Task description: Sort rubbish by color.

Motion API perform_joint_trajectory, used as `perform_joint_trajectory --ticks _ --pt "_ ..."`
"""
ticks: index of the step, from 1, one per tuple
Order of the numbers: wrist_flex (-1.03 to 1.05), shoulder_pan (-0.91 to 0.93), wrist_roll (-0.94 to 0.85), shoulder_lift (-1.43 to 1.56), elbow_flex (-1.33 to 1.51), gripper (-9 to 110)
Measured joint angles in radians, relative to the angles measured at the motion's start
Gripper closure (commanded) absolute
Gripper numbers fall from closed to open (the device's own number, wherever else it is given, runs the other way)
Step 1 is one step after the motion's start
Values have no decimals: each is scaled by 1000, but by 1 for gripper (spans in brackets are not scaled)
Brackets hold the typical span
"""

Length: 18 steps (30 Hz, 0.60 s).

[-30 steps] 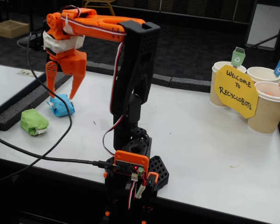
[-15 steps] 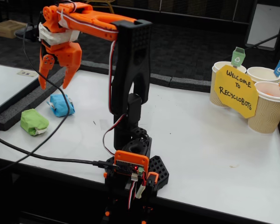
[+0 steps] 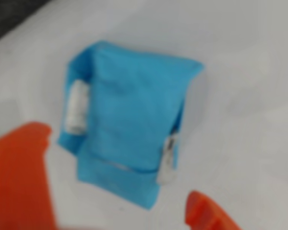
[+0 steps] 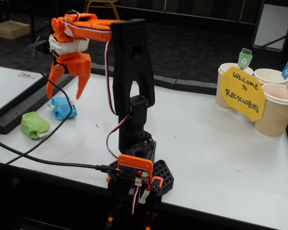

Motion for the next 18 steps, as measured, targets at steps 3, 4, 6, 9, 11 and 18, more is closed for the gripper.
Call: perform_joint_trajectory --ticks 3,4,6,9,11,18 --pt "0 2 0 -49 -32 76" --pt "0 2 0 -67 -43 76" --pt "3 2 0 -92 -63 75" --pt "14 2 0 -110 -86 75" --pt "15 2 0 -114 -98 75" --pt "21 2 0 -153 -106 75"
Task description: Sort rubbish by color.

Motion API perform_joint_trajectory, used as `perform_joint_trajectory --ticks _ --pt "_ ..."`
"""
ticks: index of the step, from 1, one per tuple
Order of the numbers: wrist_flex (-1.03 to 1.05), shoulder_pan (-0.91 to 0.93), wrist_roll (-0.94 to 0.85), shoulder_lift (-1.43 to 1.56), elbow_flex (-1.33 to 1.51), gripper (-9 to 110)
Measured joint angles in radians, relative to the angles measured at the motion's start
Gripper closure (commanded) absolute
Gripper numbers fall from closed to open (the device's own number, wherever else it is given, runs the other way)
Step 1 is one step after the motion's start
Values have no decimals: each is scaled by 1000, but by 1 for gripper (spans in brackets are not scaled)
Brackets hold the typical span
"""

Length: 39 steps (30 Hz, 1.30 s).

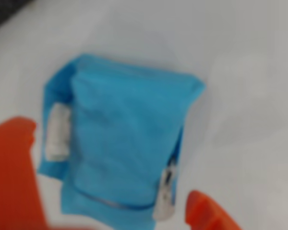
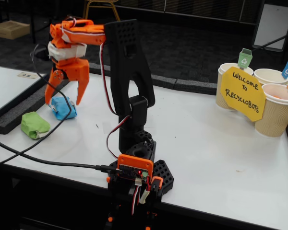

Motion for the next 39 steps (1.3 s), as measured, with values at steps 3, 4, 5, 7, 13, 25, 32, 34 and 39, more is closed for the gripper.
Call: perform_joint_trajectory --ticks 3,4,5,7,13,25,32,34,39 --pt "8 0 0 -17 0 76" --pt "9 0 0 -21 0 76" --pt "12 0 0 -23 0 77" --pt "11 -2 0 -34 0 79" --pt "5 -6 -2 -92 -2 94" --pt "-21 -11 2 -107 -51 101" --pt "-2 37 89 -84 -71 101" --pt "31 54 120 -38 -71 101" --pt "117 117 186 141 -69 101"
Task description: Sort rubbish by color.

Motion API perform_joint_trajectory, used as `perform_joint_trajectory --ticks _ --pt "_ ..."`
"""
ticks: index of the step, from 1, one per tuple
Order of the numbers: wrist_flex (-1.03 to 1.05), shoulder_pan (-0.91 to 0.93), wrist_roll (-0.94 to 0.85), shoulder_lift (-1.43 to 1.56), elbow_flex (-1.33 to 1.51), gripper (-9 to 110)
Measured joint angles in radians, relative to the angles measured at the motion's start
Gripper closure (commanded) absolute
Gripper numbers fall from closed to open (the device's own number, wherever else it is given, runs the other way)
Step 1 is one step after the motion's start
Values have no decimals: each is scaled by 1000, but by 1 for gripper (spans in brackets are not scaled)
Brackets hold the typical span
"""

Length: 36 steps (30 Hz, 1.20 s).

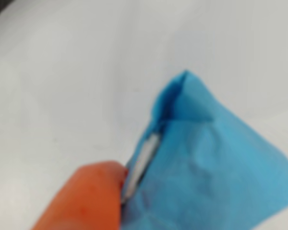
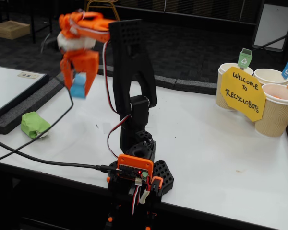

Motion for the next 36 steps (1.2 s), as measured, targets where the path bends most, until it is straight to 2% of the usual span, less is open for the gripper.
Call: perform_joint_trajectory --ticks 11,22,36 --pt "109 89 123 620 314 101" --pt "158 199 132 1197 626 101" --pt "110 592 166 1651 753 101"
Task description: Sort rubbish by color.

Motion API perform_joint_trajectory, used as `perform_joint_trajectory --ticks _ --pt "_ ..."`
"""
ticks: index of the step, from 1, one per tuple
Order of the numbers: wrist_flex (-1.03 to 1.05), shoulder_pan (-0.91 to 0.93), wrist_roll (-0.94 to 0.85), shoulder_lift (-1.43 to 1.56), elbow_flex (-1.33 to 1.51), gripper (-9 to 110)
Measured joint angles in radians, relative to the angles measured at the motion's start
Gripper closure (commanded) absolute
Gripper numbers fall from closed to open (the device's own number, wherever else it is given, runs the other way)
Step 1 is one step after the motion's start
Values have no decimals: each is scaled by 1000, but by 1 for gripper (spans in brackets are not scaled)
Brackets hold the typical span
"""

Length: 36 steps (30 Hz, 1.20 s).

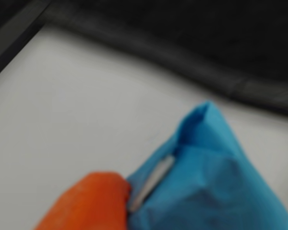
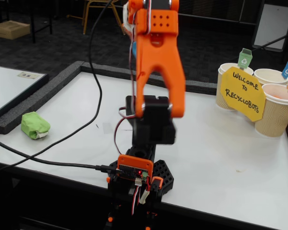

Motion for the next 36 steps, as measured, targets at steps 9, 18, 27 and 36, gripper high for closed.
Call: perform_joint_trajectory --ticks 9,18,27,36 --pt "-127 278 83 285 215 101" --pt "-230 448 273 325 265 101" --pt "-236 558 402 325 268 101" --pt "-239 684 449 330 268 101"
